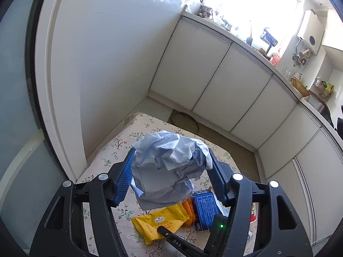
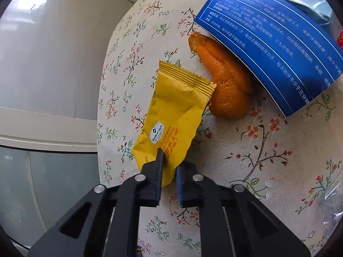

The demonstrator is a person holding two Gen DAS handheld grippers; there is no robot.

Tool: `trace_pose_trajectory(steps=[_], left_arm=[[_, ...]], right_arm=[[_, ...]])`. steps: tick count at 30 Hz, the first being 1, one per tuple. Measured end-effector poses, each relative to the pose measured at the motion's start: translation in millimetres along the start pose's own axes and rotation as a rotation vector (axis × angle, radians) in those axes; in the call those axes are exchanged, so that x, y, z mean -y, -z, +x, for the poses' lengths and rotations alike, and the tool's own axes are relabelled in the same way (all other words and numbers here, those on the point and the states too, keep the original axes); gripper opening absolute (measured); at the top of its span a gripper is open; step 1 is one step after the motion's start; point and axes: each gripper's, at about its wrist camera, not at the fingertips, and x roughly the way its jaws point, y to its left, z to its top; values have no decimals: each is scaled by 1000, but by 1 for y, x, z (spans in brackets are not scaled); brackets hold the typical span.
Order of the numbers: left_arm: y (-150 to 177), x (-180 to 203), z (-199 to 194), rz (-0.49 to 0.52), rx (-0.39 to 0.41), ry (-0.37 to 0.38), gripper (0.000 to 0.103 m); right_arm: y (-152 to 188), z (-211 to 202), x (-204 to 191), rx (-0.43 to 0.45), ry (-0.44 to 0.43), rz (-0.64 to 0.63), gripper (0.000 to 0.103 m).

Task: Collect trash
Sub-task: 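Grasp the yellow snack packet with the right gripper while the left gripper holds the foil, then carry both items over the white bin and open both grippers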

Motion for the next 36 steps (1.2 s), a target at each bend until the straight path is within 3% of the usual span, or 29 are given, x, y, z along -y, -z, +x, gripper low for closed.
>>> trace_pose_trajectory(steps=[5, 11, 21, 27, 36], left_arm=[[0, -3, -3, -16, -2, 4, 61], [1, 6, -9, -14, 16, 22, 61], [12, 60, -11, 51, 43, 90, 61], [25, 106, -4, 126, 38, 142, 61], [65, 170, 22, 266, -22, 180, 61]], right_arm=[[2, -21, -8, 57, 3, -87, 4], [3, -77, -34, 170, 10, -253, 4], [-12, -179, -21, 356, 31, -324, 4], [-19, -247, 11, 488, 141, -370, 4], [-31, -341, 112, 673, 348, -283, 4]])
